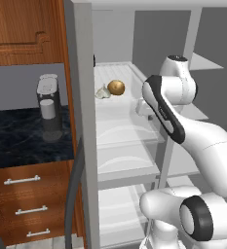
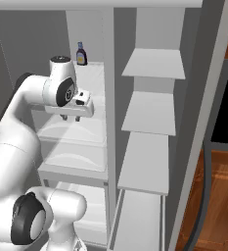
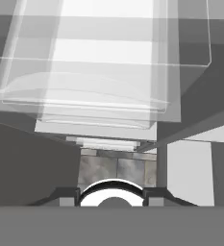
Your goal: Take the potato and garlic from the fridge shelf and place them in the freezer drawer to begin freezing them.
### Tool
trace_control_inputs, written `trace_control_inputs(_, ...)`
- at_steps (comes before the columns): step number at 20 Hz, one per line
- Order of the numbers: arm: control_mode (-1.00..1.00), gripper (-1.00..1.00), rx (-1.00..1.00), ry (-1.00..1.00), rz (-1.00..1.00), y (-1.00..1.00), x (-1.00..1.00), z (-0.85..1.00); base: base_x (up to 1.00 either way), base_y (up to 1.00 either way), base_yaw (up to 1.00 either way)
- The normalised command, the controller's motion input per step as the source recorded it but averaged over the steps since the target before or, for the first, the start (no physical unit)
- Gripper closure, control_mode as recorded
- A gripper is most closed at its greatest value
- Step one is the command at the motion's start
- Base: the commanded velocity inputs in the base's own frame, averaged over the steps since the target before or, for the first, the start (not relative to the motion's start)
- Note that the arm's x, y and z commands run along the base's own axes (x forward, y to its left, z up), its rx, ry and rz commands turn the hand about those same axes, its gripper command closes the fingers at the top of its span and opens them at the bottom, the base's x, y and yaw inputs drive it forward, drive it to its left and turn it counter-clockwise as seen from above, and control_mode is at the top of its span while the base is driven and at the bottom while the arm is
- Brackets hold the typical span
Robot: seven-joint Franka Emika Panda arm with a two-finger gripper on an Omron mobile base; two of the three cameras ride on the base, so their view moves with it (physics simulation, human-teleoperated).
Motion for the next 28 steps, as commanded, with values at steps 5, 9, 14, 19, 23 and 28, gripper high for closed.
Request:
trace_control_inputs(5, -1.0, -1.0, 0.02, -0.14, 0.0, 0.03, -0.07, 0.06, 0.0, 0.0, 0.0)
trace_control_inputs(9, -1.0, -1.0, 0.13, -0.26, -0.13, 0.41, -0.16, 0.54, 0.0, 0.0, 0.0)
trace_control_inputs(14, -1.0, -1.0, 0.09, -0.13, -0.26, 0.7, -0.04, 0.58, 0.0, 0.0, 0.0)
trace_control_inputs(19, -1.0, -1.0, 0.19, -0.05, -0.15, 0.06, 0.26, 0.25, 0.0, 0.0, 0.0)
trace_control_inputs(23, -1.0, -1.0, 0.14, 0.0, -0.06, 0.21, 0.57, 0.08, 0.0, 0.0, 0.0)
trace_control_inputs(28, -1.0, -1.0, 0.02, 0.01, -0.04, 0.18, 0.53, 0.05, 0.0, 0.0, 0.0)
